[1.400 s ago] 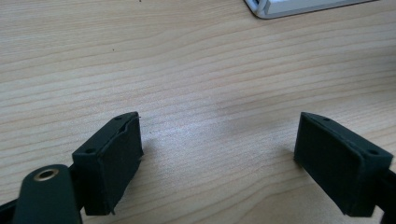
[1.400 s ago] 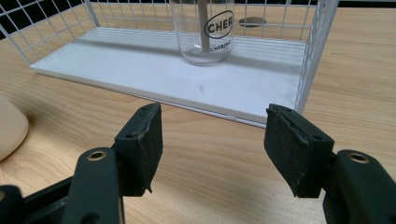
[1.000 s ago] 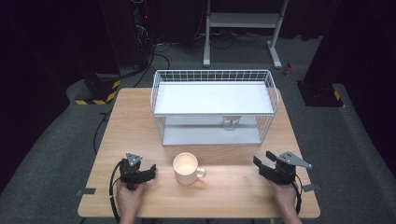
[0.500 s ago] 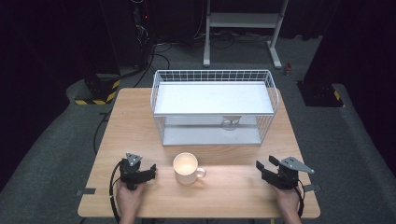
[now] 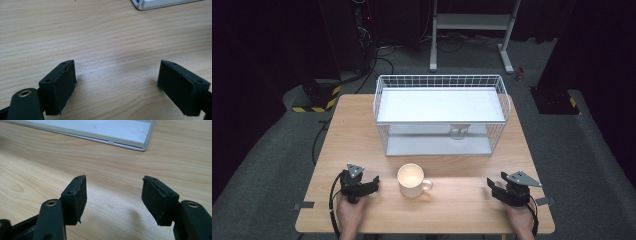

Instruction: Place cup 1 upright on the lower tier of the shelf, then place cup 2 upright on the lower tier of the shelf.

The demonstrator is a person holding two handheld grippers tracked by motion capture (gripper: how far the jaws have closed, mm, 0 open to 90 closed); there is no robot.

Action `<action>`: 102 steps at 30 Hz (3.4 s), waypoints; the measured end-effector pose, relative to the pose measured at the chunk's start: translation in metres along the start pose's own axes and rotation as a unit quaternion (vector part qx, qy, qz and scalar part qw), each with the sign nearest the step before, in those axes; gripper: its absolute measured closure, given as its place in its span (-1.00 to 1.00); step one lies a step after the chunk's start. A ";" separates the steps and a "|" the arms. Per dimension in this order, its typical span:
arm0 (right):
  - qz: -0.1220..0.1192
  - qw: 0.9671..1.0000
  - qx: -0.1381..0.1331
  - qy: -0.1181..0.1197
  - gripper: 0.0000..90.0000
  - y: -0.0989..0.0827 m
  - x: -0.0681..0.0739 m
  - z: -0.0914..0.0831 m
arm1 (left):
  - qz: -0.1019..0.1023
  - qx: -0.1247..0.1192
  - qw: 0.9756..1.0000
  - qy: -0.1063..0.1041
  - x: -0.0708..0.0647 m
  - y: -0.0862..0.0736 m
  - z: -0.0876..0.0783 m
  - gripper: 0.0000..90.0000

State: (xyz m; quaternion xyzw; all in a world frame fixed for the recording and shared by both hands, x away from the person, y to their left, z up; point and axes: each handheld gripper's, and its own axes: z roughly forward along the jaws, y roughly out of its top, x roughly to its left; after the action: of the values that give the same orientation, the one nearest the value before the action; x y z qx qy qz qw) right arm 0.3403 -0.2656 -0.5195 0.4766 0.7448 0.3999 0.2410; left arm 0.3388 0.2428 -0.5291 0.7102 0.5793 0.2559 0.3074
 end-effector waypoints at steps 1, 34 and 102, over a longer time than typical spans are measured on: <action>-0.002 1.000 -0.001 -0.001 -0.17 0.000 0.000 0.000 | 0.000 0.000 1.000 0.000 0.000 0.000 0.000 -0.66; -0.019 0.996 0.082 -0.007 -0.44 0.009 -0.010 0.020 | 0.005 -0.023 0.997 -0.068 -0.019 0.002 -0.028 -0.69; -0.018 0.996 0.083 -0.011 -0.44 0.009 -0.010 0.019 | 0.102 -0.057 0.979 -0.166 -0.117 0.031 -0.038 -0.99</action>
State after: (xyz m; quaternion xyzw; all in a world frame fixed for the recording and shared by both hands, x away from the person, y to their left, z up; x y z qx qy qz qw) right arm 0.3633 -0.2659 -0.5235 0.4858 0.7812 0.3274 0.2158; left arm 0.3089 0.1294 -0.4814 0.7798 0.4288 0.1969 0.4114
